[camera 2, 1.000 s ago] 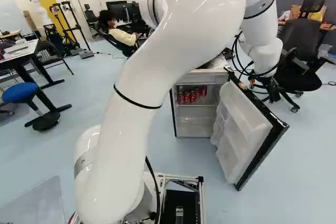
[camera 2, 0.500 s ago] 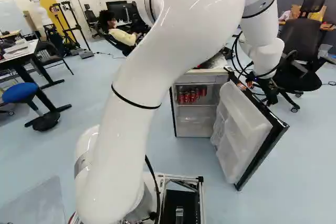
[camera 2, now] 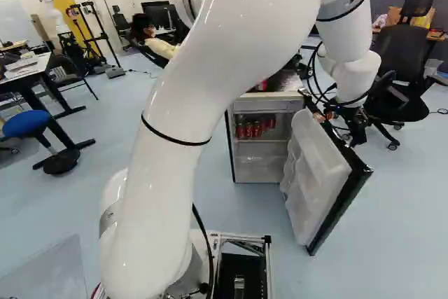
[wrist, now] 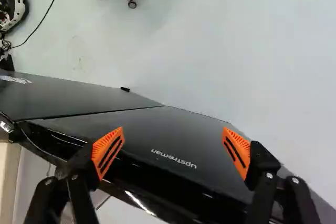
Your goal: Grab a drink from the fridge
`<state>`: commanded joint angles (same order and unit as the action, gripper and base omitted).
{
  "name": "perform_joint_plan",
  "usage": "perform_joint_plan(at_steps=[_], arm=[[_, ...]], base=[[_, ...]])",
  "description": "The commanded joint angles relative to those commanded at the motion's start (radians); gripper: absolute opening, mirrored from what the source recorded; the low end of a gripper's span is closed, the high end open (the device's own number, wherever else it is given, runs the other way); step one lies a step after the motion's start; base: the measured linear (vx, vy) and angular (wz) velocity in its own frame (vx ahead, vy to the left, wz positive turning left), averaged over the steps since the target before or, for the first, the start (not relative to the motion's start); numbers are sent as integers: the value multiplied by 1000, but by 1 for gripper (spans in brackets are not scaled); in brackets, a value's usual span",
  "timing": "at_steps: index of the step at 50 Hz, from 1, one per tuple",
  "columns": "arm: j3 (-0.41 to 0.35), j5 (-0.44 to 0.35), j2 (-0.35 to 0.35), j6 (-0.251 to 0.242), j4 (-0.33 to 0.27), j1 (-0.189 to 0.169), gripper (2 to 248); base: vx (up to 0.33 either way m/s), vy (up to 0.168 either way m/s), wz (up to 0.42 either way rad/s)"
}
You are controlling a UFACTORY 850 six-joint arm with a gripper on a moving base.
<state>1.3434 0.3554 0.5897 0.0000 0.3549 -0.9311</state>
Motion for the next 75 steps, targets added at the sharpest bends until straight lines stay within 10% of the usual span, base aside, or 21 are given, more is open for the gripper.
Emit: perform_joint_plan(at_steps=[54, 75], arm=[[-158, 77, -111, 0, -4, -6, 247], [-277, 36, -198, 0, -165, 3, 247]], base=[[0, 0, 0], [0, 0, 0]])
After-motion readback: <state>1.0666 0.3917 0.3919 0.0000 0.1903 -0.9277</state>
